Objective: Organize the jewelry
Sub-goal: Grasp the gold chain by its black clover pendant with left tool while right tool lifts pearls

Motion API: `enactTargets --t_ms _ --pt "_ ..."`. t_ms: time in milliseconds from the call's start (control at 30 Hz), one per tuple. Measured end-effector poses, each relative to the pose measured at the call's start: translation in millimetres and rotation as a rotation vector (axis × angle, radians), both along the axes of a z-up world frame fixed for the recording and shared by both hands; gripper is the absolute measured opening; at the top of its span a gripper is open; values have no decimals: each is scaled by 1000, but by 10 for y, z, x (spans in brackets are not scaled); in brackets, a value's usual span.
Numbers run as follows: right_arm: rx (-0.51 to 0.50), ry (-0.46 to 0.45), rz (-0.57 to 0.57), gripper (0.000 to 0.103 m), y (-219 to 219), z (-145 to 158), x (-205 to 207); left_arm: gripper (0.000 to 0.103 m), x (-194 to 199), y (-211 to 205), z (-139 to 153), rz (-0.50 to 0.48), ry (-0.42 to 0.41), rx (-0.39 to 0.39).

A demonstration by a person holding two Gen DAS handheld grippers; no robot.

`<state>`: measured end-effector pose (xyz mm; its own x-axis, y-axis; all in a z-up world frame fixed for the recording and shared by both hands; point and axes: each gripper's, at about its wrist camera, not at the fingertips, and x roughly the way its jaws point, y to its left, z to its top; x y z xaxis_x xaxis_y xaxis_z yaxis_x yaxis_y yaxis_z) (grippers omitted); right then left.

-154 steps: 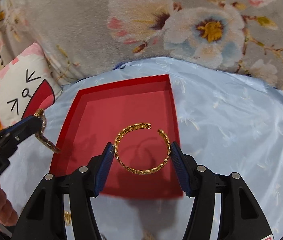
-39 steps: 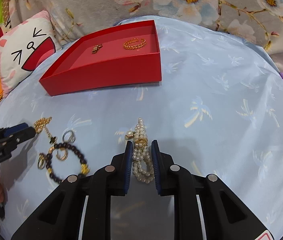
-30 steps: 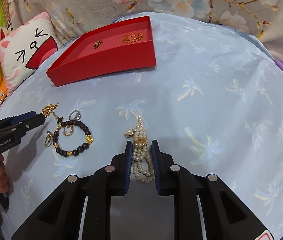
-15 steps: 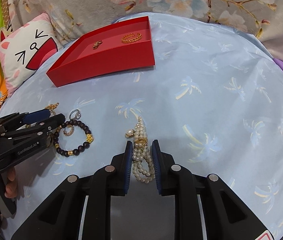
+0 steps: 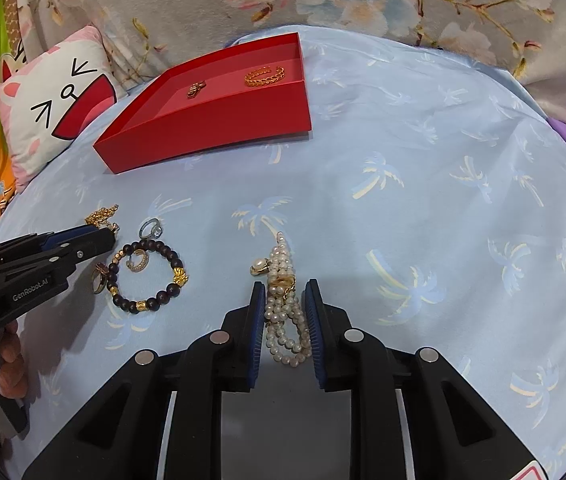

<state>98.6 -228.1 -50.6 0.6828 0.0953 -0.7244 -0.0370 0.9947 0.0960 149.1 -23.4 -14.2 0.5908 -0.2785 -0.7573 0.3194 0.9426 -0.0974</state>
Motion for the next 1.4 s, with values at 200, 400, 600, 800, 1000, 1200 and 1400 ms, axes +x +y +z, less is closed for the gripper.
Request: enactTargets --t_ms 200,400,600,800,1000,1200,1400 --pt "2 -1 0 21 -1 0 -2 25 71 -132 -31 10 -21 44" --pt "3 -1 0 21 -5 -1 -1 13 45 -110 -30 -10 -14 21" --pt "10 0 0 21 -5 13 -4 13 -123 -10 26 -32 3 -30" --pt "9 -2 11 21 9 11 -3 14 -368 199 213 -23 -18 -91" --pt "30 2 11 22 -13 6 9 14 -489 363 324 4 -38 -121" --pt "1 -5 15 19 40 16 4 13 -582 520 470 26 -70 -155" --pt "-7 -47 26 16 88 115 -57 13 -644 592 795 24 -158 -171"
